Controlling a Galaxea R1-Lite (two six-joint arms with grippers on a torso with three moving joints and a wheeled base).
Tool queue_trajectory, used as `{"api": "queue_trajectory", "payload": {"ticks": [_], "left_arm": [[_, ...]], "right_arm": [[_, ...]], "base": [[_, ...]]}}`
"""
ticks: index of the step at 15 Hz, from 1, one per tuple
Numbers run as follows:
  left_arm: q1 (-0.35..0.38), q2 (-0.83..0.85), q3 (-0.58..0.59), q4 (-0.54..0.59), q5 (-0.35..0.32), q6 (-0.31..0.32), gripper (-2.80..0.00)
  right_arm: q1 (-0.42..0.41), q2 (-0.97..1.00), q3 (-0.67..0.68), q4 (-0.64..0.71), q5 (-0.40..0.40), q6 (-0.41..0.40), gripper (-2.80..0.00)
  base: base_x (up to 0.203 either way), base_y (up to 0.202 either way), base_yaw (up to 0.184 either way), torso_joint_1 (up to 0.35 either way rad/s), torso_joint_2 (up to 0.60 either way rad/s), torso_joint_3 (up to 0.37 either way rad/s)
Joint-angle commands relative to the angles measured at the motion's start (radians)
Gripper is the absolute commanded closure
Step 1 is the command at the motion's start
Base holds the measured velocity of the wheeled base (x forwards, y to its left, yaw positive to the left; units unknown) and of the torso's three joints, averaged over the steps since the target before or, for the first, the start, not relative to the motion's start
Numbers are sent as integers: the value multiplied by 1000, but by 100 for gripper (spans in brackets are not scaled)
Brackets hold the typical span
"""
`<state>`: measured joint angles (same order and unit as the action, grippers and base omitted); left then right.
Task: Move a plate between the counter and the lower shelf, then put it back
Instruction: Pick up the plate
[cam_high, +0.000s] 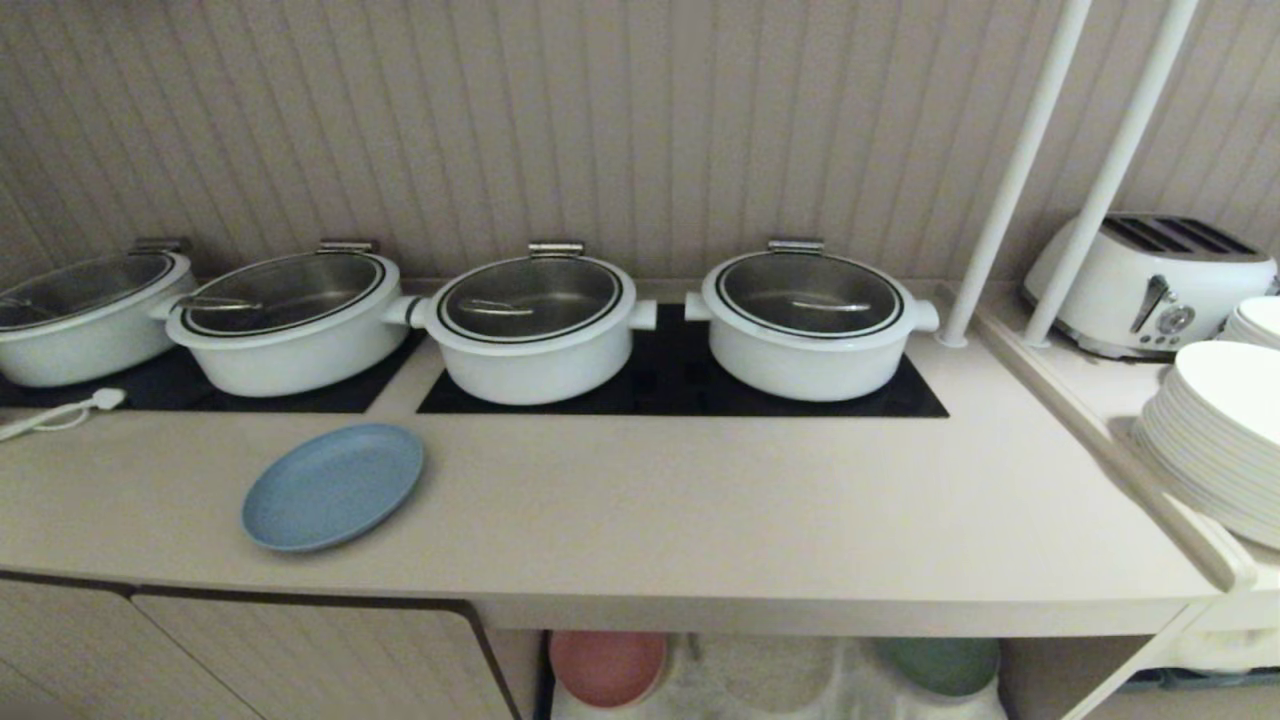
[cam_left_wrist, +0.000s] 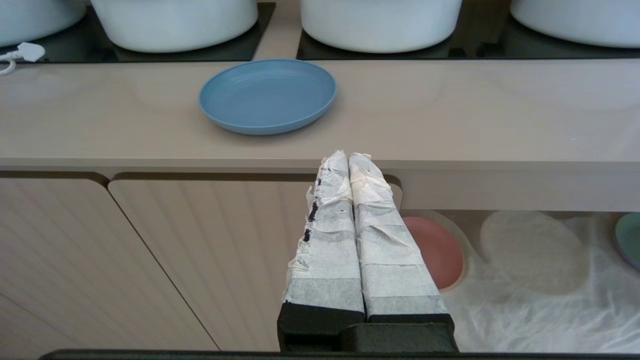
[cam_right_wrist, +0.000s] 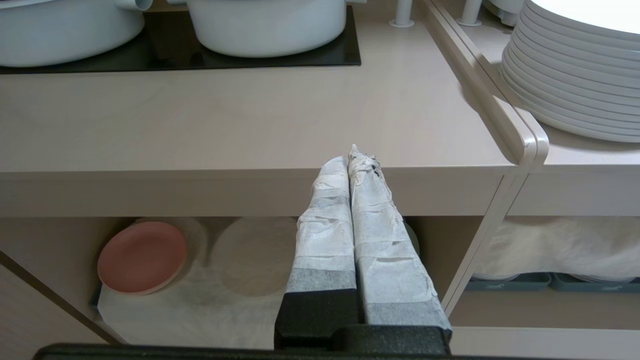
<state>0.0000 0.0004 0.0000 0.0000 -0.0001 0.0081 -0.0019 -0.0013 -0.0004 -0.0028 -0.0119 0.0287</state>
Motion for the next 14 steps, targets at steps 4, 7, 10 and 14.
{"api": "queue_trajectory", "payload": {"ticks": [4,7,10,14], "left_arm": [[0,0,0,0,0,-2,0],[0,0,0,-2,0,-2,0],[0,0,0,-2,0,-2,0],[0,0,0,0,0,0,0]], "right_arm": [[0,1,0,0,-2,-4,0],[0,1,0,0,0,-12,0],[0,1,0,0,0,-13,0],[1,1,0,0,0,-13,0]], "base": [[0,0,0,0,0,0],[0,0,0,0,0,0],[0,0,0,0,0,0],[0,0,0,0,0,0]]}}
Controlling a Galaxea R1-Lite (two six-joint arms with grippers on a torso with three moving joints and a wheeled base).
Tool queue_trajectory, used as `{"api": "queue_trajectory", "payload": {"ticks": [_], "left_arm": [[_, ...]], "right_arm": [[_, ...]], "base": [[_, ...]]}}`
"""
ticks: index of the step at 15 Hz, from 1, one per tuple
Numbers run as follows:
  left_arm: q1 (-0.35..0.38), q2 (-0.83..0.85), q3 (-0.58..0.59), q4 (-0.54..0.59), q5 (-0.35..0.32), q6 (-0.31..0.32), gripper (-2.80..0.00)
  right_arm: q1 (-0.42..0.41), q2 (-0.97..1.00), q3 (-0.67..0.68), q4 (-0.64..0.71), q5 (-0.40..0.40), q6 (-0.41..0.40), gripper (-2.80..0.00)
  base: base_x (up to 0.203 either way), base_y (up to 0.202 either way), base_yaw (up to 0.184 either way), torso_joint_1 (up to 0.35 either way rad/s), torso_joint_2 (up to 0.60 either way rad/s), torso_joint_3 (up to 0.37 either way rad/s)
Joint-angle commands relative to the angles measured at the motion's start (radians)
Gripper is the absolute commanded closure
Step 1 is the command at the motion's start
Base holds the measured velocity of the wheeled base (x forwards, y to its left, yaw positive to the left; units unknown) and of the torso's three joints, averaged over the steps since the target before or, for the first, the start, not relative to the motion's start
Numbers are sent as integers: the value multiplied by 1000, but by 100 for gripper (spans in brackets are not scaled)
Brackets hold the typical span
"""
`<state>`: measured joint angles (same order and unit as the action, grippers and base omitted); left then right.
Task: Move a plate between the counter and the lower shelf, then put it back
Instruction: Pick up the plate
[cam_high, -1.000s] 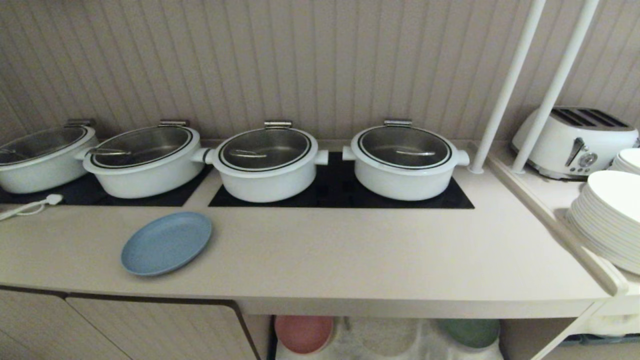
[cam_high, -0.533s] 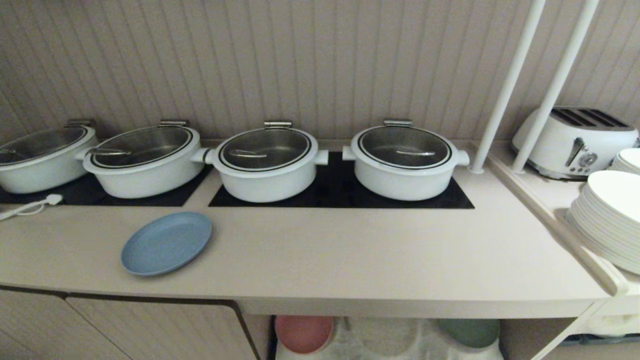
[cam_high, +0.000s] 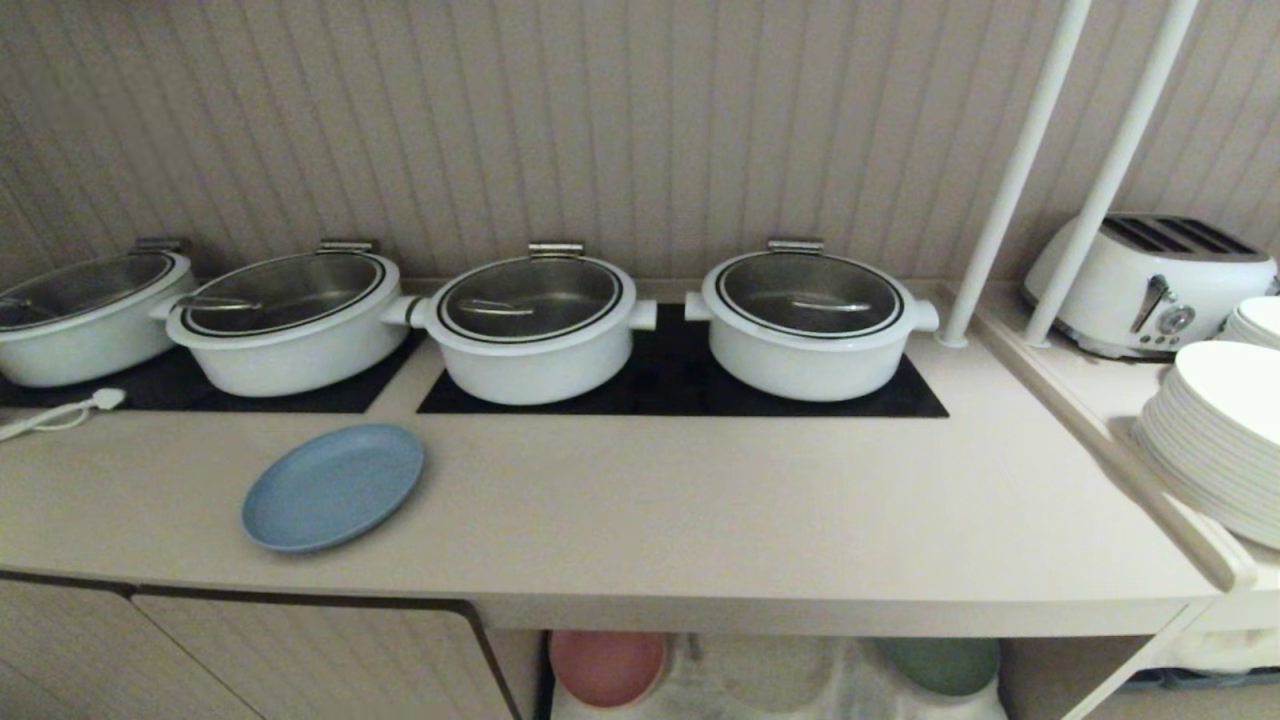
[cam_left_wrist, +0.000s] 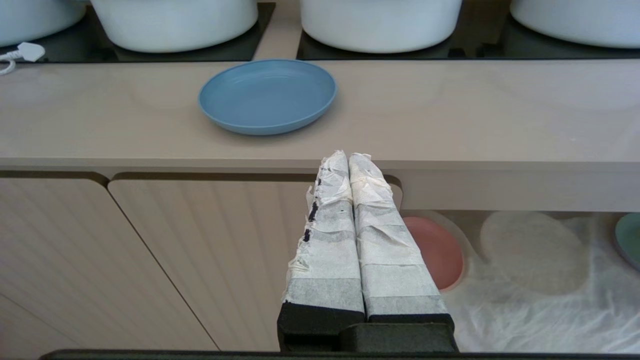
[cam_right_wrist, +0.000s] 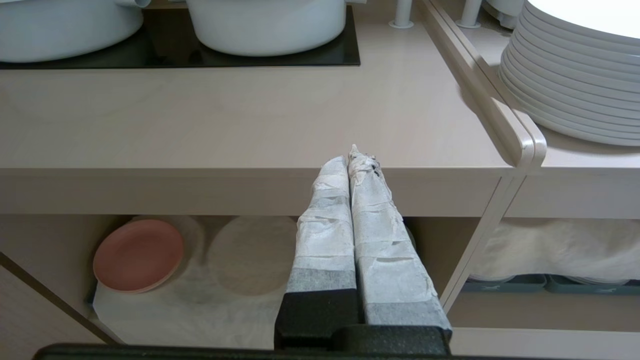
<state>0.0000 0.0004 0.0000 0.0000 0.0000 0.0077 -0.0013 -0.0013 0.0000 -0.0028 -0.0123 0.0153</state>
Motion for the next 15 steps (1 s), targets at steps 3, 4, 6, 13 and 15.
{"api": "queue_trajectory", "payload": {"ticks": [3,4,6,13,15], "left_arm": [[0,0,0,0,0,0,0],[0,0,0,0,0,5,0],[0,0,0,0,0,2,0],[0,0,0,0,0,0,0],[0,0,0,0,0,0,0]], "right_arm": [[1,1,0,0,0,1,0],[0,1,0,0,0,1,0],[0,1,0,0,0,1,0],[0,1,0,0,0,0,0],[0,1,0,0,0,0,0]], "base": [[0,0,0,0,0,0],[0,0,0,0,0,0],[0,0,0,0,0,0],[0,0,0,0,0,0],[0,0,0,0,0,0]]}}
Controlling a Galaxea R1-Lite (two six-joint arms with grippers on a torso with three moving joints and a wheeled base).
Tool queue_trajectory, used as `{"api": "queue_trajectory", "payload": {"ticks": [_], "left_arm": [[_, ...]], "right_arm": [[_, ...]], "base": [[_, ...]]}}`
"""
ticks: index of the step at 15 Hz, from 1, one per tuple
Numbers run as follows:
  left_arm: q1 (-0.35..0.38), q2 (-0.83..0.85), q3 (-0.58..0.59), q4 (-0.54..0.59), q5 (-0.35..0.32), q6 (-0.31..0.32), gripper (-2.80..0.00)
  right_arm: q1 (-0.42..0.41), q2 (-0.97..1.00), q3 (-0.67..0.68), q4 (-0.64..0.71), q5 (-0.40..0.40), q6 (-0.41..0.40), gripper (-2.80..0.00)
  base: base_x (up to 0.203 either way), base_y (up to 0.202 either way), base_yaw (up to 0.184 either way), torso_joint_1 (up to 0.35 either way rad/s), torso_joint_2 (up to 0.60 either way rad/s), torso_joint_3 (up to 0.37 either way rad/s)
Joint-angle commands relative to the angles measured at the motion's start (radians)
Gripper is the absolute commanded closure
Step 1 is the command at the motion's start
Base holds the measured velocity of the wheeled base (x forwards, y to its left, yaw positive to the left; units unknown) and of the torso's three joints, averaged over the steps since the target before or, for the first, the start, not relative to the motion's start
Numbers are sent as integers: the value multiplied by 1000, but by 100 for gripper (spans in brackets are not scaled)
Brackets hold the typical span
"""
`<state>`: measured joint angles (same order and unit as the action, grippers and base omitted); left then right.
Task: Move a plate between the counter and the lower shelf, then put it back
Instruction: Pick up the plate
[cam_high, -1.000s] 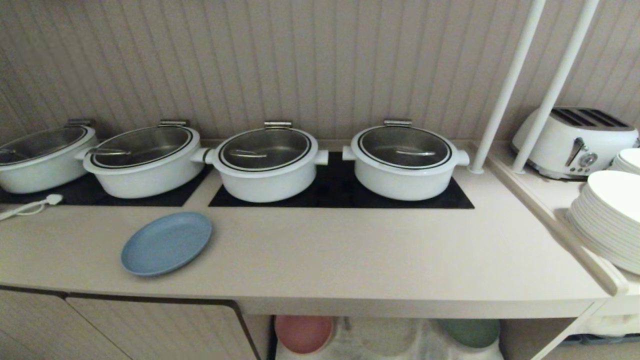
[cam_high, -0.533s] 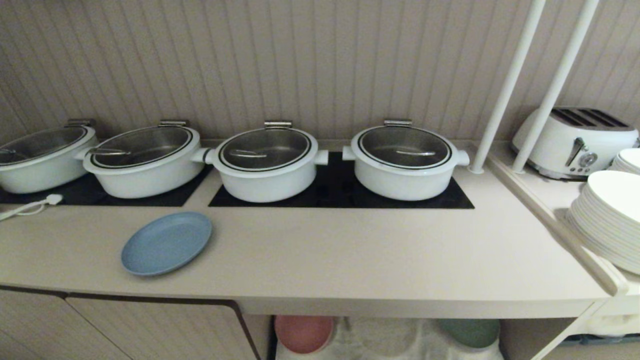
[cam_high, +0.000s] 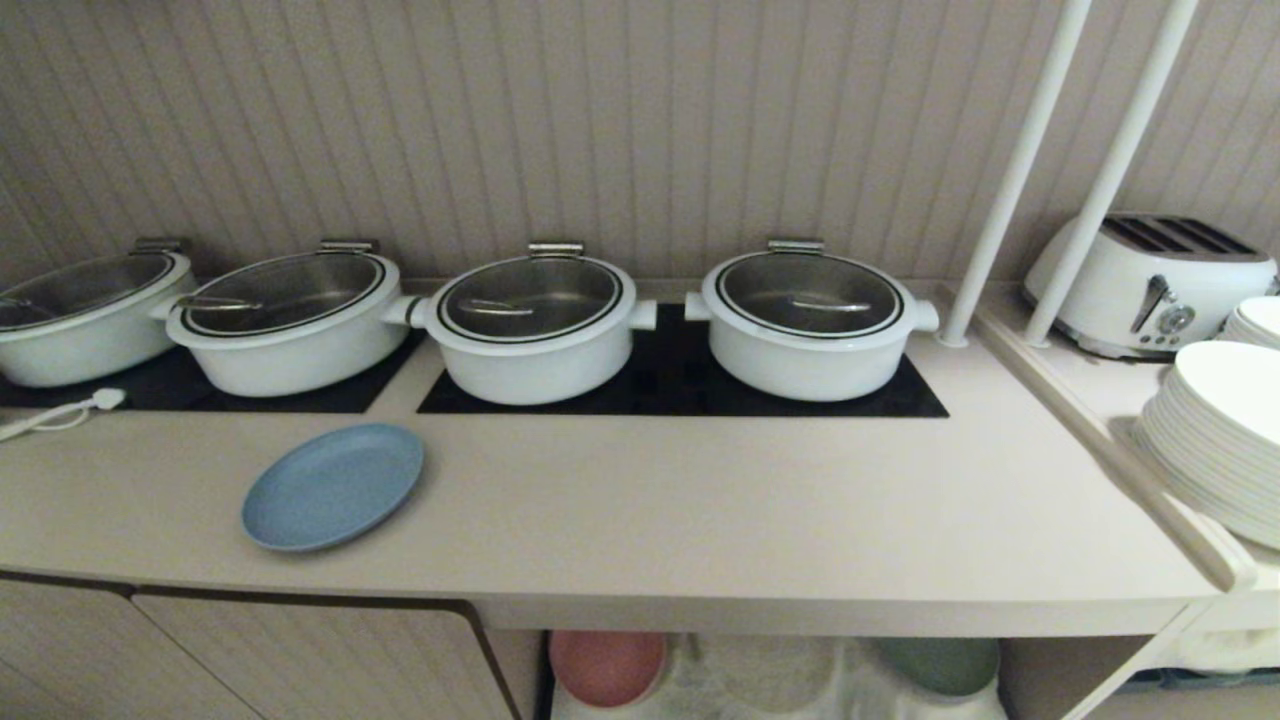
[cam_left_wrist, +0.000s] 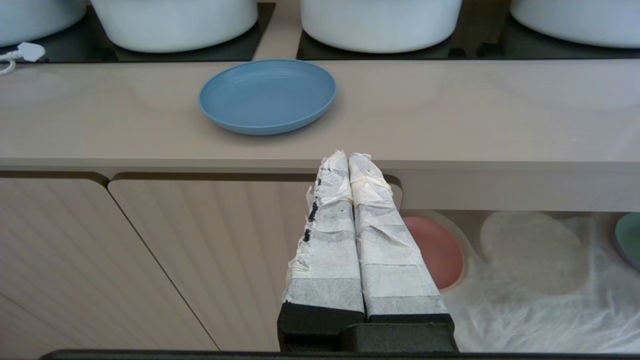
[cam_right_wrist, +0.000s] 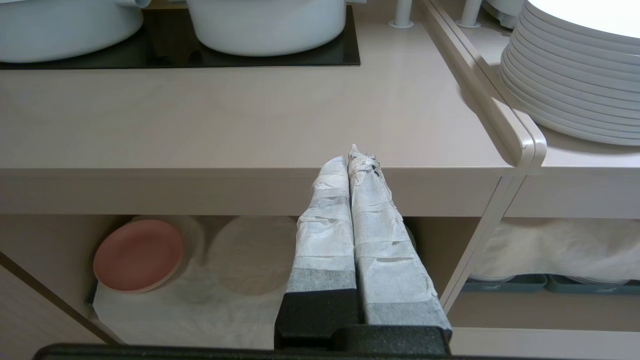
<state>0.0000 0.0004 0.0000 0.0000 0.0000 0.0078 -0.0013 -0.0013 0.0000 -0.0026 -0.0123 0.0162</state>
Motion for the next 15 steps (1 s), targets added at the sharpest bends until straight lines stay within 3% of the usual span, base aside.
{"api": "queue_trajectory", "payload": {"ticks": [1,15], "left_arm": [[0,0,0,0,0,1,0],[0,0,0,0,0,0,0]], "right_arm": [[1,1,0,0,0,0,0],[0,1,0,1,2,-2,0]], "base": [[0,0,0,0,0,0],[0,0,0,0,0,0]]}}
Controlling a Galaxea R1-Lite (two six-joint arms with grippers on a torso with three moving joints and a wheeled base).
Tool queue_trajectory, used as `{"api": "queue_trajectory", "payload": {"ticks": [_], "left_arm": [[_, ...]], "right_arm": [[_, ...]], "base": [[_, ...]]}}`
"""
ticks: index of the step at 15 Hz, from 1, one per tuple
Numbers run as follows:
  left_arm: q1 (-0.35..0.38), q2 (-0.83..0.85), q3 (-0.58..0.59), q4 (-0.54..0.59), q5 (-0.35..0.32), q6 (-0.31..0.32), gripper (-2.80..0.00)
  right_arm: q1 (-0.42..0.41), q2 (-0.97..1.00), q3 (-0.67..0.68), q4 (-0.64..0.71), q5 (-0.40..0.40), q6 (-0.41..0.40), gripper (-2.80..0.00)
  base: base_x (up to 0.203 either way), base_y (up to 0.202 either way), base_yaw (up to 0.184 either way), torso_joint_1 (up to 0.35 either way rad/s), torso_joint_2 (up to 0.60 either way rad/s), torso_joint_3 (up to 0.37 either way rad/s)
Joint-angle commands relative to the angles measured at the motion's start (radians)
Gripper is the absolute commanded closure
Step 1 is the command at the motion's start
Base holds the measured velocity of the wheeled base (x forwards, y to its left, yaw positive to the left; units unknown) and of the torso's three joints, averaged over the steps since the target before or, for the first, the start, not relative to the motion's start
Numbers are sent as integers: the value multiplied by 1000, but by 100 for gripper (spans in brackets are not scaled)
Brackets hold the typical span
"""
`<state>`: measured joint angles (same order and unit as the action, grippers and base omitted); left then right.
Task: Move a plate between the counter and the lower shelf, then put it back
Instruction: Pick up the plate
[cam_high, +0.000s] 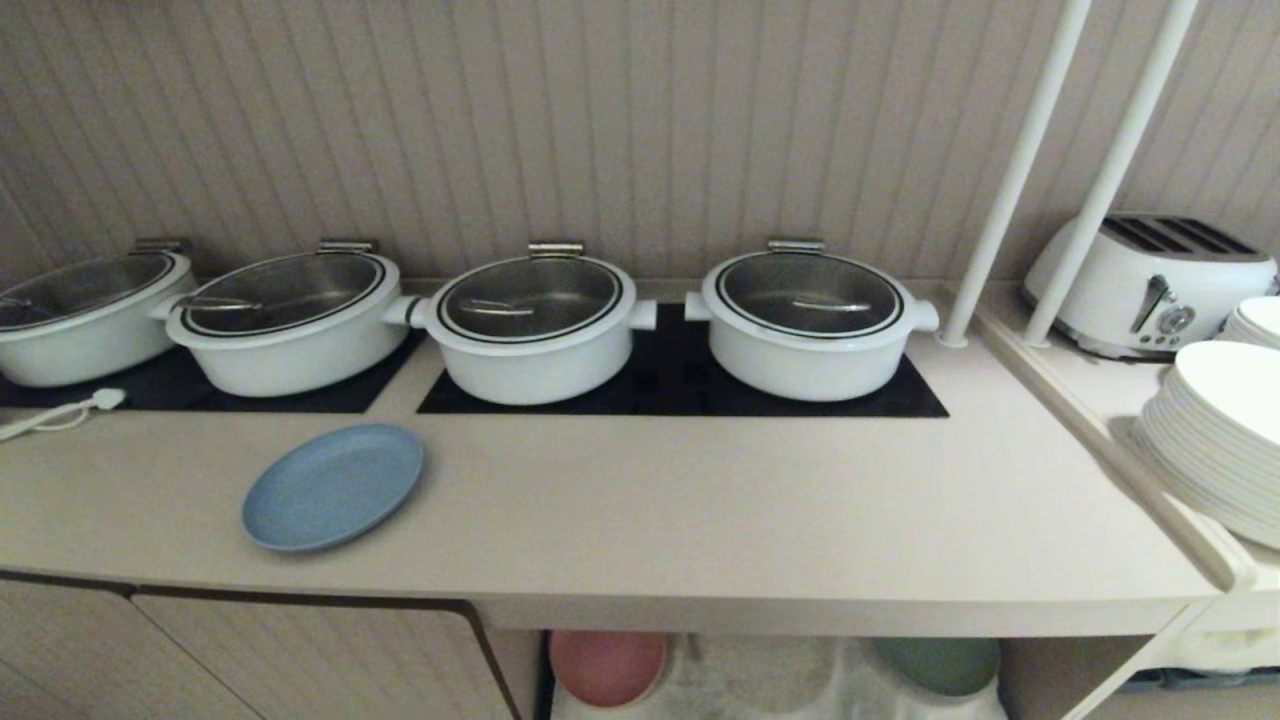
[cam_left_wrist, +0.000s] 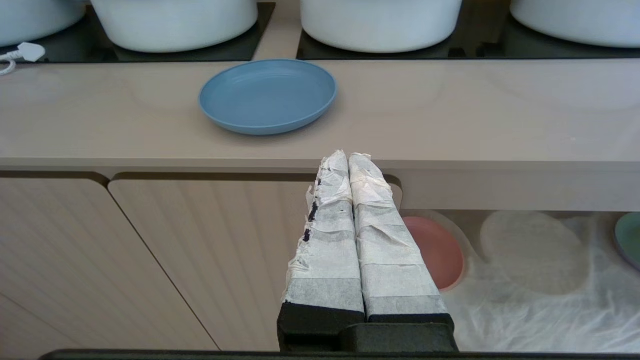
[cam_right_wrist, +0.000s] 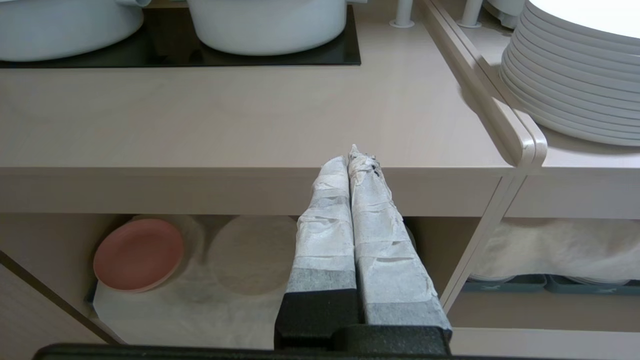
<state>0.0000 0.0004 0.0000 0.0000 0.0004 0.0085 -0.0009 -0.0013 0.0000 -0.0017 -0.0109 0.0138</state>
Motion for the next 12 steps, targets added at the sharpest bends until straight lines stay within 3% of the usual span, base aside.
{"api": "queue_trajectory", "payload": {"ticks": [1,10,12], "left_arm": [[0,0,0,0,0,-1,0],[0,0,0,0,1,-1,0],[0,0,0,0,1,1,0]], "right_arm": [[1,1,0,0,0,0,0],[0,1,0,0,0,0,0],[1,1,0,0,0,0,0]], "base": [[0,0,0,0,0,0],[0,0,0,0,0,0],[3,138,6,4,0,4]]}}
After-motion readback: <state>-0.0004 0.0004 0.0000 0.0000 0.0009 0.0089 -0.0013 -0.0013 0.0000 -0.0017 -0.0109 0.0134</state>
